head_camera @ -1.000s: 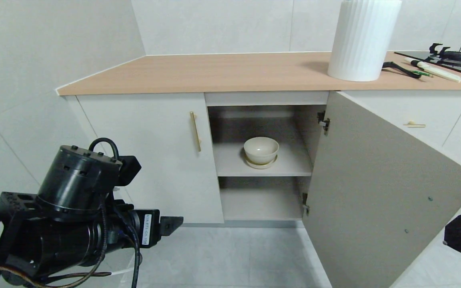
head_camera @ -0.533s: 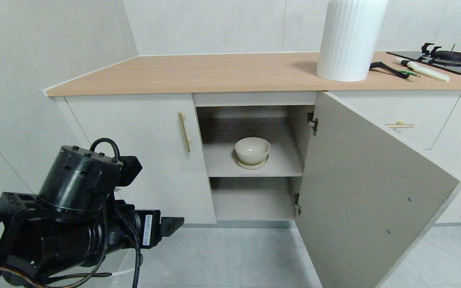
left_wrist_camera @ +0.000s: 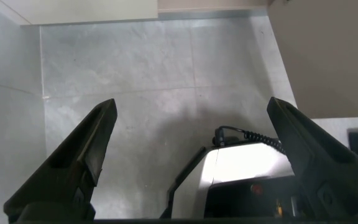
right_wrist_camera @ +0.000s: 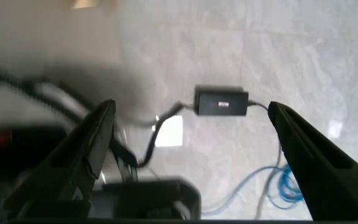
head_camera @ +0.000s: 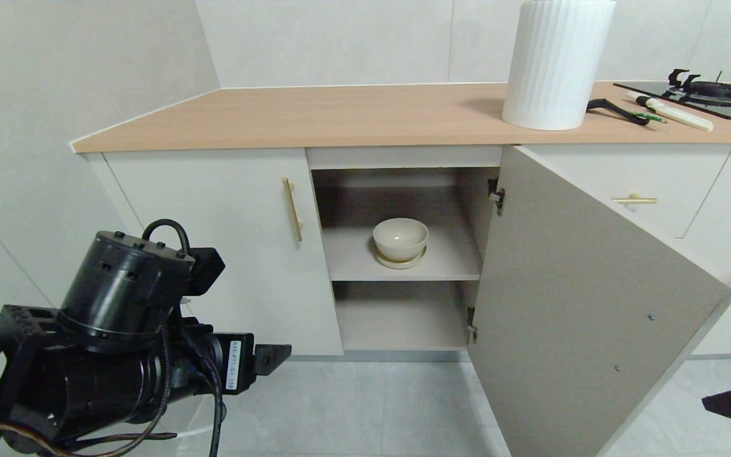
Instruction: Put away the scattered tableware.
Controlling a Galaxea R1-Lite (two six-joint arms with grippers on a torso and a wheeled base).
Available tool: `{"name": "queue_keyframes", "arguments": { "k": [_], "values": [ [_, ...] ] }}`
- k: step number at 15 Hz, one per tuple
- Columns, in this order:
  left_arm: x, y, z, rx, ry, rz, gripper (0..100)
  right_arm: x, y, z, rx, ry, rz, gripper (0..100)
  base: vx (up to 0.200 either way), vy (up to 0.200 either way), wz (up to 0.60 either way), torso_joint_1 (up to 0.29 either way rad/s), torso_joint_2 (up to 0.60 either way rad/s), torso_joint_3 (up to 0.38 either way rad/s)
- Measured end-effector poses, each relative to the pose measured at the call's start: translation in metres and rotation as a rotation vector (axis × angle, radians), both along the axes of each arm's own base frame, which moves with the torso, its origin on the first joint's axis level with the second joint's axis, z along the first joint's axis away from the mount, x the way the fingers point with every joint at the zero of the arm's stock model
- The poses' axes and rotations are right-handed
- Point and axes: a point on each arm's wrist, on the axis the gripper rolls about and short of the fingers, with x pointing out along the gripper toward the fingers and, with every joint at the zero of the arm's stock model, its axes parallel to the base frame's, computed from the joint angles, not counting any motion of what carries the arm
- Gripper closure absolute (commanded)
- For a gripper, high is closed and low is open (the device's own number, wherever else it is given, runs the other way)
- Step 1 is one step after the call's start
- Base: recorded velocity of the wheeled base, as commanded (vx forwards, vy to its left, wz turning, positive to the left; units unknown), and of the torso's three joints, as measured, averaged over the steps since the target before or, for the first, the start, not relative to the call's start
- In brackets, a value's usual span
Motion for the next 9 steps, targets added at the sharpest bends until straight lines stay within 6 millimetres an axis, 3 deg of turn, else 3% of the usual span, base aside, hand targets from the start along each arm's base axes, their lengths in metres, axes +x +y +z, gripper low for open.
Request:
{"name": "queue_keyframes", "arguments": {
  "k": [9],
  "values": [
    [0.0,0.0,-0.001,0.002,0.003,0.0,0,0.046,-0.013,0.0,0.042,-0.204,-0.191,0,0.0,0.0,0.0,0.0,0.0,0.0]
  ]
}}
